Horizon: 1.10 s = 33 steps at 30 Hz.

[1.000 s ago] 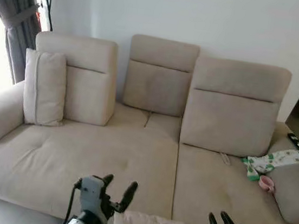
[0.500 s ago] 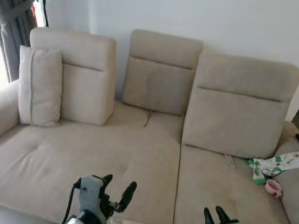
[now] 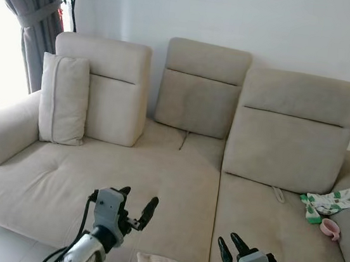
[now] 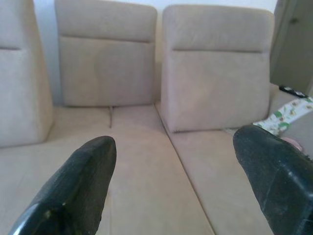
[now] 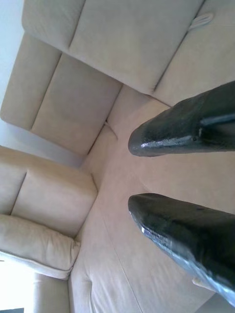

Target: Move the pillow to the sofa from floor

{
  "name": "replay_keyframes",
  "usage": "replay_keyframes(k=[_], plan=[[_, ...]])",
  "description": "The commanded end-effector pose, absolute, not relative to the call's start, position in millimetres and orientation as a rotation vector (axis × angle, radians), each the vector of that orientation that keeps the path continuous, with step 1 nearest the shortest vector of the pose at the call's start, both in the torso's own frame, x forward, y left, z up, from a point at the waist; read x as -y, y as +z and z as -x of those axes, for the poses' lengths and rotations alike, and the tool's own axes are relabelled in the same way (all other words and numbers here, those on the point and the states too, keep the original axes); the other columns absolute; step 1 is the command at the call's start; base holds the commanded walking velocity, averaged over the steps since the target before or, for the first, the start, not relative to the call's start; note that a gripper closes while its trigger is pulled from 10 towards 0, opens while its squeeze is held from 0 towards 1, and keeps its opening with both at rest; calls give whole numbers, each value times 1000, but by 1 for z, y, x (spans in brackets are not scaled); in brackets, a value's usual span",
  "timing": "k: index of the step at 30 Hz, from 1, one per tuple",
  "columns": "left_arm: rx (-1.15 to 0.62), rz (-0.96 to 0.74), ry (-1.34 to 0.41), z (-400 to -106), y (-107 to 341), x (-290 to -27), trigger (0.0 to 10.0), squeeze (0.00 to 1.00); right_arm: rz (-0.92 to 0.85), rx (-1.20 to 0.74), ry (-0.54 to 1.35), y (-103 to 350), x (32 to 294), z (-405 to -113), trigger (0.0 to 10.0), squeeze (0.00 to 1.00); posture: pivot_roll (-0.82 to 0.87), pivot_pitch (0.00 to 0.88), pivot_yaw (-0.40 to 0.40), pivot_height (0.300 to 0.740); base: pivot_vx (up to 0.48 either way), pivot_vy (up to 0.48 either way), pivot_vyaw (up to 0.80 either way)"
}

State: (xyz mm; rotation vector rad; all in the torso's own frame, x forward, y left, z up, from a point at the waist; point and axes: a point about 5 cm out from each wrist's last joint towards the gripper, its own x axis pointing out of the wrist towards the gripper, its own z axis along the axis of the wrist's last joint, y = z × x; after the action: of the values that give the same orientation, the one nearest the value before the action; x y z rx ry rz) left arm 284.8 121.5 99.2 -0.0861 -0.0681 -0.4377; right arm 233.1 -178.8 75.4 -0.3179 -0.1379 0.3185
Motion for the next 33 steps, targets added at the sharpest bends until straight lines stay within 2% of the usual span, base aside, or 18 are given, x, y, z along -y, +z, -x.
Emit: replay_keyframes(k=[1, 13, 23, 33], plan=[[17, 88, -441, -278, 87, -127, 10000, 0, 329, 139, 339, 75, 181, -234, 10000, 0, 183, 0, 19, 736, 0, 0, 0], [-31, 140, -391, -267, 71, -125, 10000, 0, 321, 129, 352, 73, 182, -230, 10000, 0, 192, 0, 3, 696, 0, 0, 0], [-29, 137, -392, -269, 71, -123, 10000, 0, 305, 150, 362, 76, 175, -235, 10000, 0, 190, 0, 3, 666, 0, 0, 0], [-27, 132, -391, -269, 71, -122, 10000, 0, 297, 150, 360, 76, 174, -236, 10000, 0, 189, 0, 4, 616, 0, 0, 0]])
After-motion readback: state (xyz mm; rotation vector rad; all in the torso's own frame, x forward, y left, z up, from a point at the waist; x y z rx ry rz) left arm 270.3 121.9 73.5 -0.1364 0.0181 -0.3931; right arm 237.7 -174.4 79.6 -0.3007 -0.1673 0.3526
